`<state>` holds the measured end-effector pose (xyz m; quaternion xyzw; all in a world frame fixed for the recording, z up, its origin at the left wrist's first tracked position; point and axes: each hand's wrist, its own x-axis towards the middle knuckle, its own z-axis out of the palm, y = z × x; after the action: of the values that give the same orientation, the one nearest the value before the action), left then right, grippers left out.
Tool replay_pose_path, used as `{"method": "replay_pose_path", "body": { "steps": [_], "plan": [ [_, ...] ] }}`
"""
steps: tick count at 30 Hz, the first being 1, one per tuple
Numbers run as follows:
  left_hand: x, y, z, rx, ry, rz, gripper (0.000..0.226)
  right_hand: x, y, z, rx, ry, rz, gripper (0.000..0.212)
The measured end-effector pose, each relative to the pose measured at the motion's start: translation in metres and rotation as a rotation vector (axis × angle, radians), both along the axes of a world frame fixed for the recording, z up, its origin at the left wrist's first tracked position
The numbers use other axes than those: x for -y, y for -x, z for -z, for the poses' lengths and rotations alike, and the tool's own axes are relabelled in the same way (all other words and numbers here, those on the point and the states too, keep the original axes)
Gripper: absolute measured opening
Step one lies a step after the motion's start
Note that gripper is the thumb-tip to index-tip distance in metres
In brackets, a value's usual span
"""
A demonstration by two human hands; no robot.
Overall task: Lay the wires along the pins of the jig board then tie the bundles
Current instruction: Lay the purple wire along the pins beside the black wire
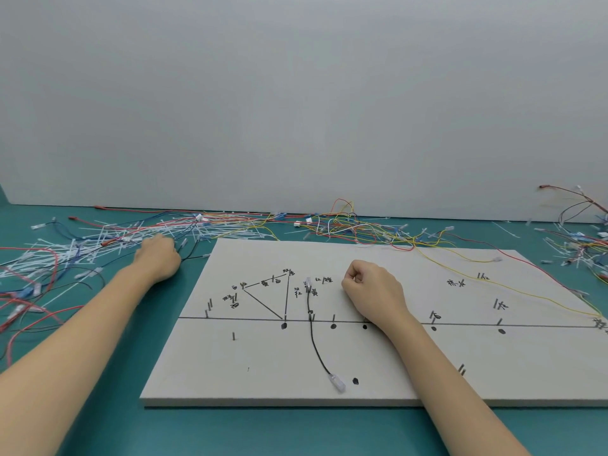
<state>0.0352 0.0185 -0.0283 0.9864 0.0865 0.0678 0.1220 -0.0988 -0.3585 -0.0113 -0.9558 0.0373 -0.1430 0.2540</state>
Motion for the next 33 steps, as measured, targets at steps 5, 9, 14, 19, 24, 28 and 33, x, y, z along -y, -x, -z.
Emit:
{"method": "replay_pose_path", "body": {
  "steps": [5,9,14,19,24,28,33],
  "plan": [
    [0.010,0.007,-0.006,0.061,0.227,0.077,0.027,0.000,0.001,0.000,0.001,-0.006,-0.001,0.012],
    [0.036,0.018,-0.015,0.207,0.375,0.172,0.008,0.000,0.001,0.000,-0.012,-0.014,0.002,0.011],
    [0.066,0.033,-0.041,0.631,0.352,0.258,0.033,0.000,0.002,-0.001,-0.015,-0.023,0.004,0.011],
    [0.082,0.057,-0.059,0.854,0.097,0.488,0.041,-0.001,0.004,-0.003,-0.023,-0.028,0.006,0.011],
    [0.104,0.083,-0.058,0.824,-0.039,0.651,0.048,-0.001,0.005,-0.003,-0.023,-0.039,0.013,0.011],
    [0.121,0.101,-0.055,0.785,-0.123,0.710,0.048,0.000,0.004,-0.002,-0.023,-0.147,0.003,0.008],
    [0.133,0.121,-0.056,0.771,-0.024,0.681,0.045,0.000,0.005,-0.006,0.162,-0.418,-0.038,0.011]
  ]
}}
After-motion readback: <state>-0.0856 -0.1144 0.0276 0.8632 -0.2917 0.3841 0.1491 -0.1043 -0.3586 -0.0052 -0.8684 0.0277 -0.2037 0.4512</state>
